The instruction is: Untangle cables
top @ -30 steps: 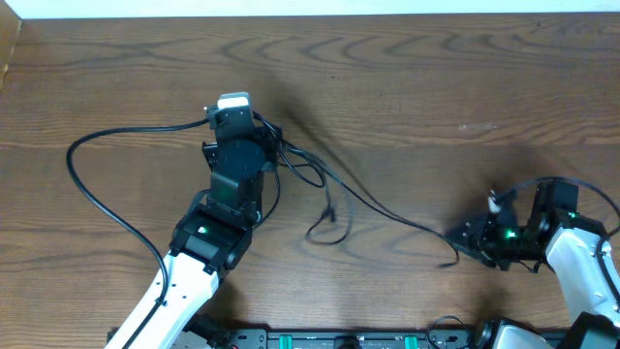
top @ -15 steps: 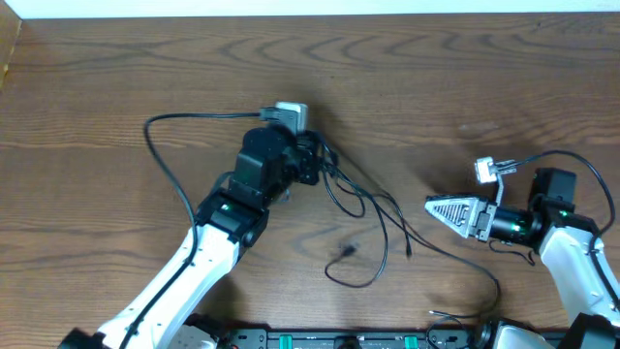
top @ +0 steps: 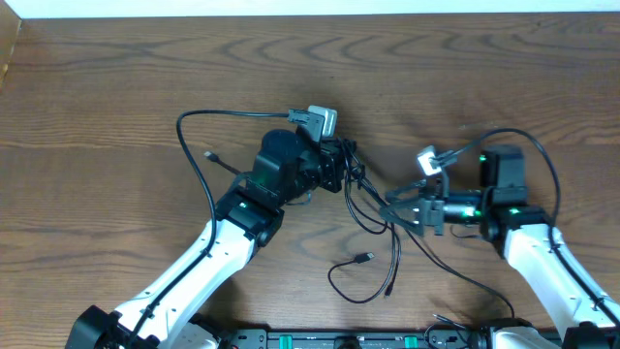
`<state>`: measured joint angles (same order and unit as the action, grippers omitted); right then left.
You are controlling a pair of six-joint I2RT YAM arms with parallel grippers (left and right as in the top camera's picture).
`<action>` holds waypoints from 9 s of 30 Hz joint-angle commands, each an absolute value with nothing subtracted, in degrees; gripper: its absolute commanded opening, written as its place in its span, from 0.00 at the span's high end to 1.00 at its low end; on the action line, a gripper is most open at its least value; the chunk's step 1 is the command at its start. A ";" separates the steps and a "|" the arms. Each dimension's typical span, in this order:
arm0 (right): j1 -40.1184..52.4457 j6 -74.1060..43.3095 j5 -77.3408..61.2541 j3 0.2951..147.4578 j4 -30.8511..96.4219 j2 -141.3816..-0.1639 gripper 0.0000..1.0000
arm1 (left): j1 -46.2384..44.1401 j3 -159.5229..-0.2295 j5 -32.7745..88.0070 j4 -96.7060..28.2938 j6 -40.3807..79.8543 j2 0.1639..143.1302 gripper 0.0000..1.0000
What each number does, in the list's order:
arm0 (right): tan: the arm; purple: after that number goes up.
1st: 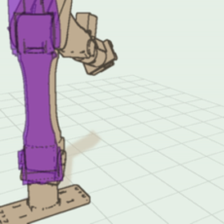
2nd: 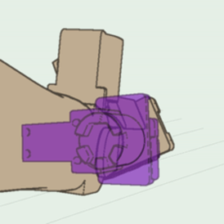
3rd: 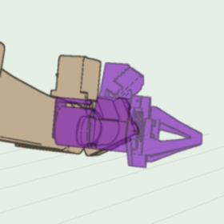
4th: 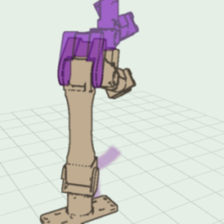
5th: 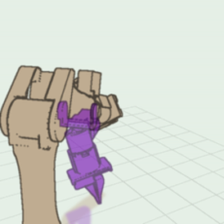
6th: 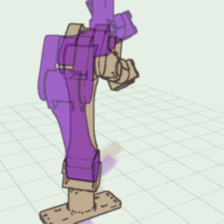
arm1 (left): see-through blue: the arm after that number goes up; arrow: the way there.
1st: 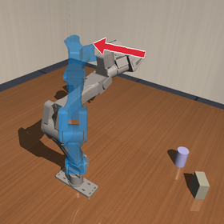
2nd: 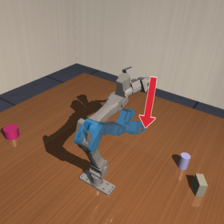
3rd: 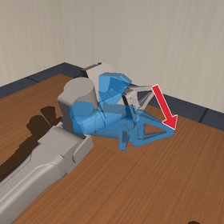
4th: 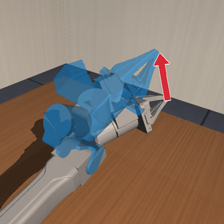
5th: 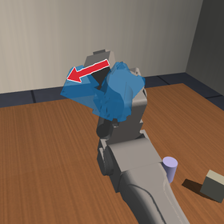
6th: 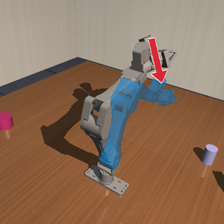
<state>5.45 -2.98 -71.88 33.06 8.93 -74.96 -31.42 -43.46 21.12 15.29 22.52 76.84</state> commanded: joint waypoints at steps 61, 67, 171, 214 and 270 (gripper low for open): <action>10.26 -14.31 -25.47 33.12 12.67 -73.45 0.99 | -41.19 -45.32 10.02 13.89 31.64 78.70 0.02; 10.94 -14.28 -25.54 33.32 12.67 -71.96 0.99 | -44.25 -45.32 10.04 14.98 31.86 85.17 0.41; -17.54 -69.45 -80.05 33.76 -59.61 -55.77 0.99 | -43.88 -45.32 2.42 1.06 37.91 75.13 0.02; -17.56 -68.10 -64.31 45.54 -63.68 -68.95 0.94 | -51.46 -45.32 22.70 -1.34 20.12 90.65 0.01; 21.28 -20.88 -56.49 40.42 -22.13 -95.98 0.17 | -28.29 -50.65 13.67 7.62 20.21 61.71 0.92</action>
